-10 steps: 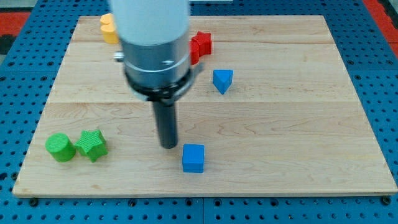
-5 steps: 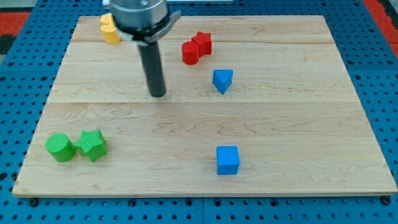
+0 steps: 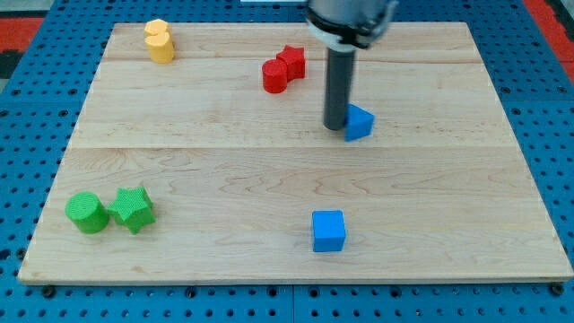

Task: Place the triangle into the blue cube

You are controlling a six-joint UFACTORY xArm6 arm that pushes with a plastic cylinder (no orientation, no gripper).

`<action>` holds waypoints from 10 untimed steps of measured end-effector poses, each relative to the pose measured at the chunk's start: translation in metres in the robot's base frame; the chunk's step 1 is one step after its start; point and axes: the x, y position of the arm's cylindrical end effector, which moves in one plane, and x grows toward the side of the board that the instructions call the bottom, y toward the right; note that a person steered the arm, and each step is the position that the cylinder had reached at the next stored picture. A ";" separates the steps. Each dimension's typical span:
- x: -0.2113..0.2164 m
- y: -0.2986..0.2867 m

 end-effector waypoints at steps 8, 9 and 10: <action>0.064 0.107; 0.096 0.054; 0.108 -0.024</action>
